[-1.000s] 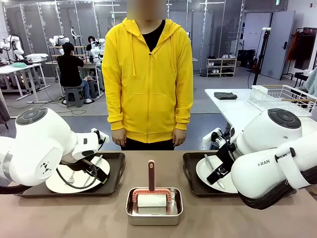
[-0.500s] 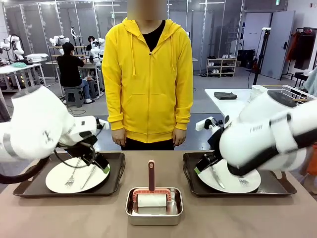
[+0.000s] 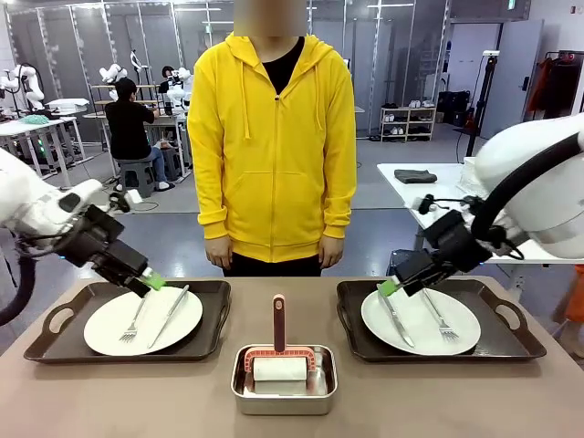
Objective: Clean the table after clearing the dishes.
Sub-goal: When the left (or right) Handle tray is removed, use the left hand (or right hand) to clean the left (or right) side of the table with the Lint Roller.
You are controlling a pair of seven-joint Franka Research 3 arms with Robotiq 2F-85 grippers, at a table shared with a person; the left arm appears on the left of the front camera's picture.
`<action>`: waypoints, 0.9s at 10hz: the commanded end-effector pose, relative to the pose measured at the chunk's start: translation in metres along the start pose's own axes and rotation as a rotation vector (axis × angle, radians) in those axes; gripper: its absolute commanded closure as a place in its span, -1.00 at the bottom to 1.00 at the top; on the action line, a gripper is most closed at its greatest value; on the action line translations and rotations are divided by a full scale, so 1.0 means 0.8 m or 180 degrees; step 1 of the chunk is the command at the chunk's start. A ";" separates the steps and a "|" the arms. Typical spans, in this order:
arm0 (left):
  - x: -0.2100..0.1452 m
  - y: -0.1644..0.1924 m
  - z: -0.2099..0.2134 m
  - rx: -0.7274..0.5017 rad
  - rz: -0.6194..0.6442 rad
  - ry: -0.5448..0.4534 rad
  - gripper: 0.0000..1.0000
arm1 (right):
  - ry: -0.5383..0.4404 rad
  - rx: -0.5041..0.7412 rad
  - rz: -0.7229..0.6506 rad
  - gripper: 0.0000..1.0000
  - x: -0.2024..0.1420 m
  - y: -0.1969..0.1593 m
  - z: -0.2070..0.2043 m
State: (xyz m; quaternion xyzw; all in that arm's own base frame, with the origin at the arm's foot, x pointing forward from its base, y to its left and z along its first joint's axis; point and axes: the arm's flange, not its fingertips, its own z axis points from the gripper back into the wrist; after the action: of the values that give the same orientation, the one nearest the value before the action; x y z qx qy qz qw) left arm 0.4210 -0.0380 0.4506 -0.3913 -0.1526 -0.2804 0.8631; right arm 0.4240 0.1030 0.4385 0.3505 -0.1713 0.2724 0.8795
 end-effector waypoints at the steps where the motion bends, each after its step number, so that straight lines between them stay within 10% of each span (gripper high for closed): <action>1: -0.014 0.034 0.027 -0.0288 0.0304 -0.0175 -1.00 | -0.0054 0.0559 -0.0320 -1.00 -0.019 -0.042 0.016; 9: -0.169 0.115 0.209 -0.0399 0.1511 -0.1445 -1.00 | -0.1136 0.1147 -0.1445 -1.00 -0.154 -0.195 0.192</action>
State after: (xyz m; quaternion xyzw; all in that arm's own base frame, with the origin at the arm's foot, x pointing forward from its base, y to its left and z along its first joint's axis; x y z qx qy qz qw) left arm 0.3663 0.1798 0.4407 -0.5110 -0.2253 -0.0151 0.8294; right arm 0.4057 -0.1245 0.4049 0.5550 -0.1797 0.0383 0.8113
